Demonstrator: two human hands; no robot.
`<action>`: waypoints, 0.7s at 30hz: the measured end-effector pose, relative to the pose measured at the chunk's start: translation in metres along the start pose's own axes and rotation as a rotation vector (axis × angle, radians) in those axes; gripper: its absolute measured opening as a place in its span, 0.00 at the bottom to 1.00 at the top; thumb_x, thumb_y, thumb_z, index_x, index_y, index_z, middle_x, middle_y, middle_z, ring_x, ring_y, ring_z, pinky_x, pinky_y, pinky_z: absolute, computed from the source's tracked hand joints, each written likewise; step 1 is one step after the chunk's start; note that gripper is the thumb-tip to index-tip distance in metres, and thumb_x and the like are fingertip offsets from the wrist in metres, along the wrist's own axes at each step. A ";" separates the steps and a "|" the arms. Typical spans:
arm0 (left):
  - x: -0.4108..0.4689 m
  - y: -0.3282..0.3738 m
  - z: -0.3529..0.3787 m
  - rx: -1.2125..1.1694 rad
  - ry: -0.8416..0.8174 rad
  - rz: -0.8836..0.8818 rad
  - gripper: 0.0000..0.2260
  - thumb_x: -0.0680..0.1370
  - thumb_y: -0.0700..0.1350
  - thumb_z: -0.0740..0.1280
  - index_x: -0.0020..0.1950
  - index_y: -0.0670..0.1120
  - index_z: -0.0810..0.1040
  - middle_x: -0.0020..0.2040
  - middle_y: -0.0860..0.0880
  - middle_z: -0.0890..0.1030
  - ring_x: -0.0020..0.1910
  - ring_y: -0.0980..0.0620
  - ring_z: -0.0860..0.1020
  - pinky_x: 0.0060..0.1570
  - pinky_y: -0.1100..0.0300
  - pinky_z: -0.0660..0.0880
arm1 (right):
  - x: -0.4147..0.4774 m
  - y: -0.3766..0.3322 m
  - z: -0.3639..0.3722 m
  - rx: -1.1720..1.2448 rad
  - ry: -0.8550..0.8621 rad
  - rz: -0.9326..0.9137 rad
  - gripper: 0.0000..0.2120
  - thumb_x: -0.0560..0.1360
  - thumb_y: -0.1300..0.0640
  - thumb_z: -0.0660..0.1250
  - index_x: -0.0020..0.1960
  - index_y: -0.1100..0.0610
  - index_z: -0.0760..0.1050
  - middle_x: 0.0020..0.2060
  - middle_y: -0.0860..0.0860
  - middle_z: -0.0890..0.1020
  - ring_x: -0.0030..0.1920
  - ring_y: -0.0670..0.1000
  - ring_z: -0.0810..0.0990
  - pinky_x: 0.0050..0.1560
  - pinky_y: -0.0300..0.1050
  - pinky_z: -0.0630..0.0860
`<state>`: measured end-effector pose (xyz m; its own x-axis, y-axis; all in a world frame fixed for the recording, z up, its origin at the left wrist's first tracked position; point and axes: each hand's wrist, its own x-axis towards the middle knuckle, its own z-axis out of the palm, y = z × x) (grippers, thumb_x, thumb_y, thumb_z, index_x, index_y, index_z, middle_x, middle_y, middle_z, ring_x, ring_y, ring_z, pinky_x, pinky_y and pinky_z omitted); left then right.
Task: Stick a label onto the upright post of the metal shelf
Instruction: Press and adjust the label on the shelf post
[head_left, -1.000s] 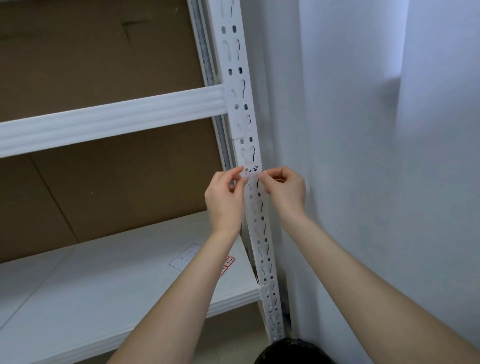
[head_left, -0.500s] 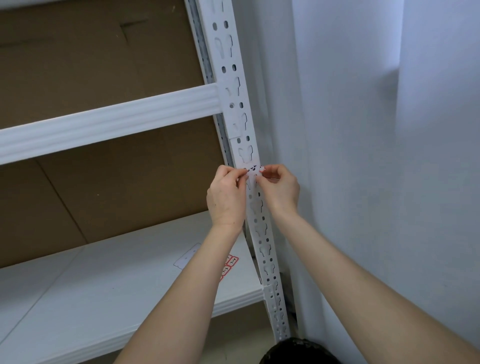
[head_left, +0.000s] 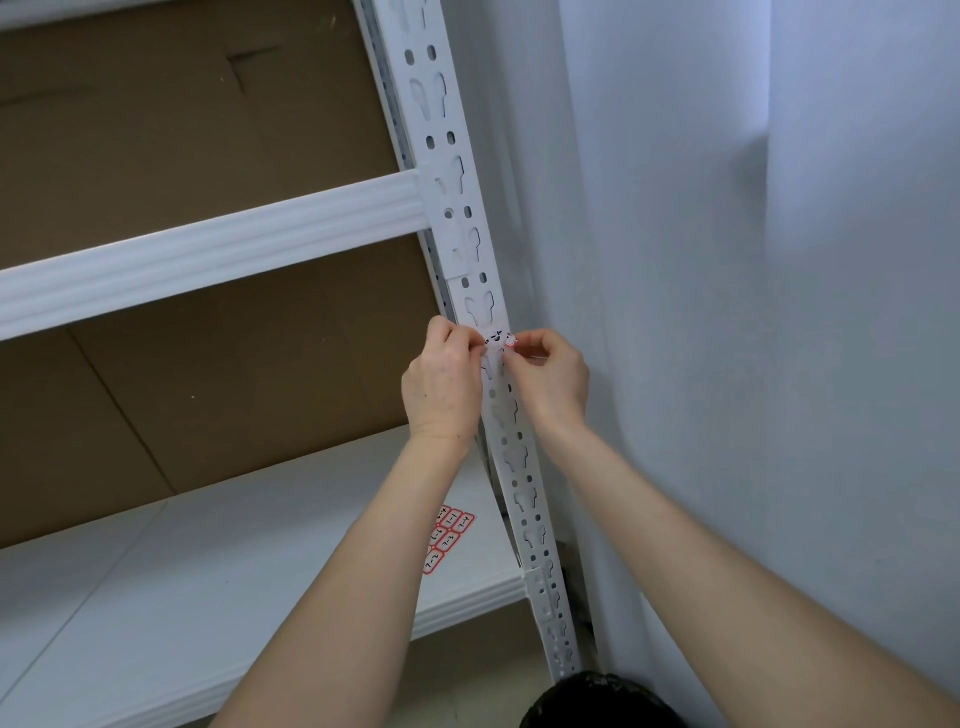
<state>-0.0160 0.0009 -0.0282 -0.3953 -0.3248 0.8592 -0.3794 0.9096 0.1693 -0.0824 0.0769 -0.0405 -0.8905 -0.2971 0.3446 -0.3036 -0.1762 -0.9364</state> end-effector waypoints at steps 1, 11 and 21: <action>0.000 0.000 0.001 0.008 0.000 0.002 0.06 0.77 0.42 0.67 0.43 0.40 0.79 0.45 0.42 0.76 0.29 0.40 0.75 0.27 0.54 0.72 | 0.000 0.000 0.000 -0.001 -0.001 -0.001 0.03 0.72 0.58 0.68 0.45 0.51 0.78 0.39 0.43 0.81 0.39 0.41 0.77 0.42 0.35 0.71; 0.002 -0.007 0.009 0.142 0.102 0.120 0.06 0.71 0.39 0.73 0.37 0.42 0.77 0.39 0.44 0.75 0.24 0.52 0.61 0.22 0.64 0.61 | -0.001 -0.003 -0.001 -0.038 -0.025 -0.006 0.04 0.73 0.58 0.67 0.45 0.51 0.79 0.40 0.45 0.81 0.43 0.45 0.79 0.49 0.40 0.75; 0.016 -0.004 -0.018 -0.597 -0.048 -0.471 0.19 0.78 0.44 0.65 0.68 0.47 0.70 0.59 0.52 0.78 0.50 0.60 0.76 0.54 0.64 0.72 | -0.001 -0.008 0.005 -0.011 -0.083 0.029 0.05 0.70 0.52 0.72 0.40 0.52 0.77 0.36 0.48 0.82 0.40 0.51 0.82 0.46 0.44 0.79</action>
<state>-0.0058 -0.0034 -0.0068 -0.3450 -0.7118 0.6118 -0.0053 0.6533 0.7571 -0.0773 0.0742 -0.0335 -0.8677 -0.3790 0.3217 -0.2826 -0.1563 -0.9464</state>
